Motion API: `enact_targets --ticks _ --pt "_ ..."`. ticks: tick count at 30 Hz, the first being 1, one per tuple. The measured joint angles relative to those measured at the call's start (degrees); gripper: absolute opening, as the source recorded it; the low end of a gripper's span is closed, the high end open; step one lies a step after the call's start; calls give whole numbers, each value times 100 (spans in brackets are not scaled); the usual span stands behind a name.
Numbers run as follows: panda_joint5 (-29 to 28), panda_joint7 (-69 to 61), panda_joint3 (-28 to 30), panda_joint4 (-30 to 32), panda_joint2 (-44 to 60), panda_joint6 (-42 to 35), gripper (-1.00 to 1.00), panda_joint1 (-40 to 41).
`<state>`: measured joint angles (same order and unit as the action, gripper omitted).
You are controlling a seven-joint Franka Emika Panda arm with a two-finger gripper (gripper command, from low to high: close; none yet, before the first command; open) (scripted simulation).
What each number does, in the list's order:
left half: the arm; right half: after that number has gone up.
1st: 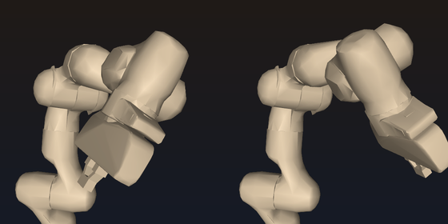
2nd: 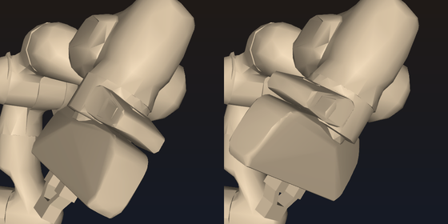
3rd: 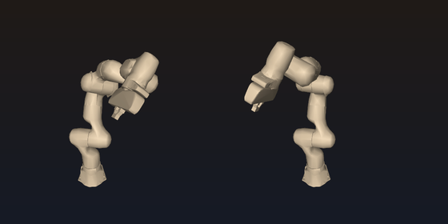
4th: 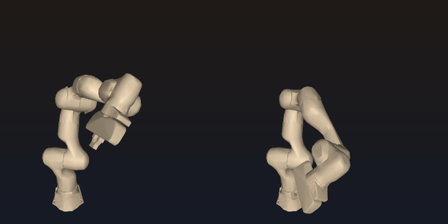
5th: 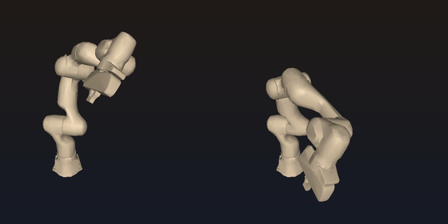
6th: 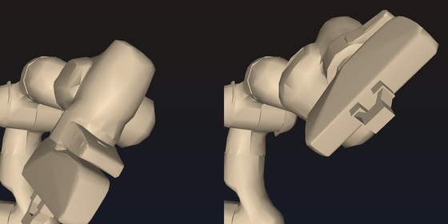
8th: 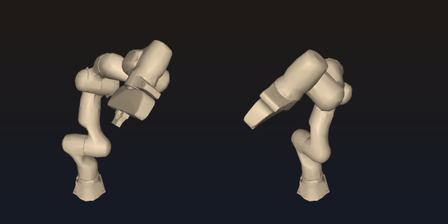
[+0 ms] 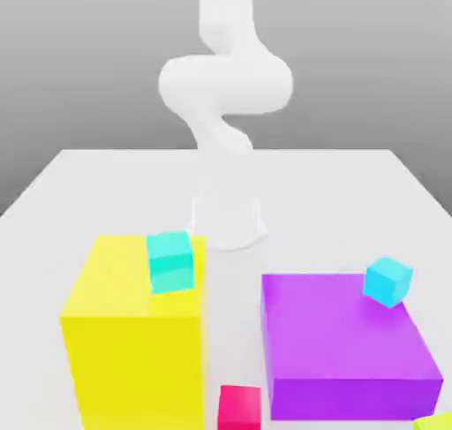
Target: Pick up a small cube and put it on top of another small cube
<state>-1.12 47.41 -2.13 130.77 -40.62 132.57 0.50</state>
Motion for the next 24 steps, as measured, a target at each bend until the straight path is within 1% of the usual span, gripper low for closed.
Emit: enact_targets --ticks 9,14,19,24 --pt "-502 642 -772 -367 1896 291 0 138" --pt "-861 1053 -1093 -569 2939 442 0 94" --pt "-1201 1449 -1299 -771 3983 593 0 -98" --pt "-1422 1765 -1368 -967 5004 762 0 -346"
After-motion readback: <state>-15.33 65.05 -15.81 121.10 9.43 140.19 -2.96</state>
